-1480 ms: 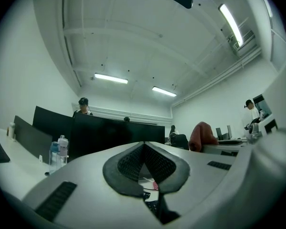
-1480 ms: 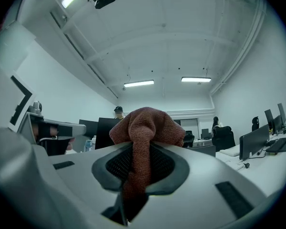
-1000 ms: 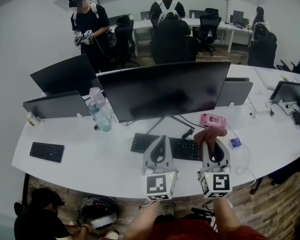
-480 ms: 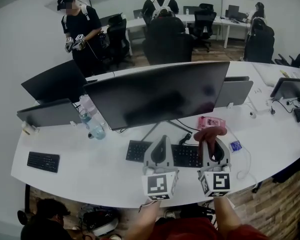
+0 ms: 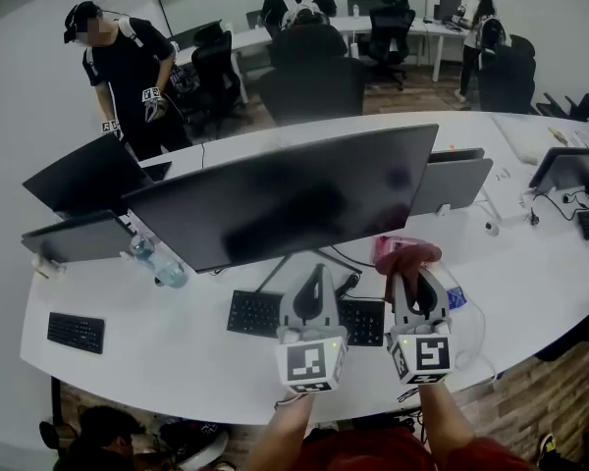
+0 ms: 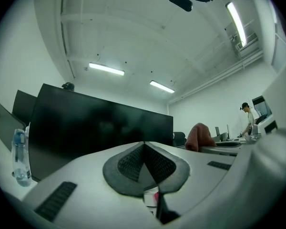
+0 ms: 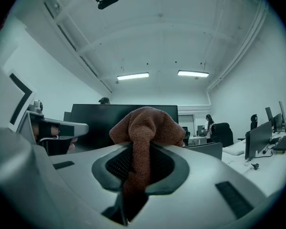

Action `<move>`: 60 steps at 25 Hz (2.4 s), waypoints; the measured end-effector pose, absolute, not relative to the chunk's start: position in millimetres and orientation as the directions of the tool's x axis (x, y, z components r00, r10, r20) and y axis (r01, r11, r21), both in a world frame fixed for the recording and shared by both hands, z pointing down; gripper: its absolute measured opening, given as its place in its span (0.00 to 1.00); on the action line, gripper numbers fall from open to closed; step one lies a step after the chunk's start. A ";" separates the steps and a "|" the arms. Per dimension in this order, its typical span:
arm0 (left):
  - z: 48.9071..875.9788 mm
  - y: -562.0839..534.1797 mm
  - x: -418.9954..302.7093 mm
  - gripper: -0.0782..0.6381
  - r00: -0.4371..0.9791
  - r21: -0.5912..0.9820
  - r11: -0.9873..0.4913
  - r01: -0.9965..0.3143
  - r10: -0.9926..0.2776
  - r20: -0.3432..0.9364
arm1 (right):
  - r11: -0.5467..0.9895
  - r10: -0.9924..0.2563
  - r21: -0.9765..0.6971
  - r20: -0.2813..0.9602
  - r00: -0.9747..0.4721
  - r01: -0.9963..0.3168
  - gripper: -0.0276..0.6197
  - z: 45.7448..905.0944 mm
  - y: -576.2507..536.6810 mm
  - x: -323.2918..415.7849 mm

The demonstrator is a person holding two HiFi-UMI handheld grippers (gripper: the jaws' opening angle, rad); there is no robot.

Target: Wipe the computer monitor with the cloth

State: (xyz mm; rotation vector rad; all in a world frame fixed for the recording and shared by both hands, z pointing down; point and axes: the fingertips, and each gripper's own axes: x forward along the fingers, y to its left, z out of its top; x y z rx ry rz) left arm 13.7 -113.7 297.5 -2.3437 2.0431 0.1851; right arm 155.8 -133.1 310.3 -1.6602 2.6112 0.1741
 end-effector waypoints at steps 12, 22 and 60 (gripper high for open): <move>327.0 -165.5 50.3 0.14 0.138 0.051 -0.140 -0.989 -0.989 -0.045 | 0.430 -0.900 0.044 -0.048 -0.432 -0.902 0.16 341.9 -185.8 188.5; 360.5 -200.1 73.8 0.14 0.142 0.055 -0.141 -0.989 -0.990 0.015 | 0.440 -0.898 0.025 0.017 -0.439 -0.898 0.16 383.2 -220.9 203.0; 462.8 -295.8 90.9 0.14 0.110 0.047 -0.104 -0.993 -0.983 0.148 | 0.438 -0.871 -0.052 0.223 -0.437 -0.898 0.16 531.6 -358.0 203.5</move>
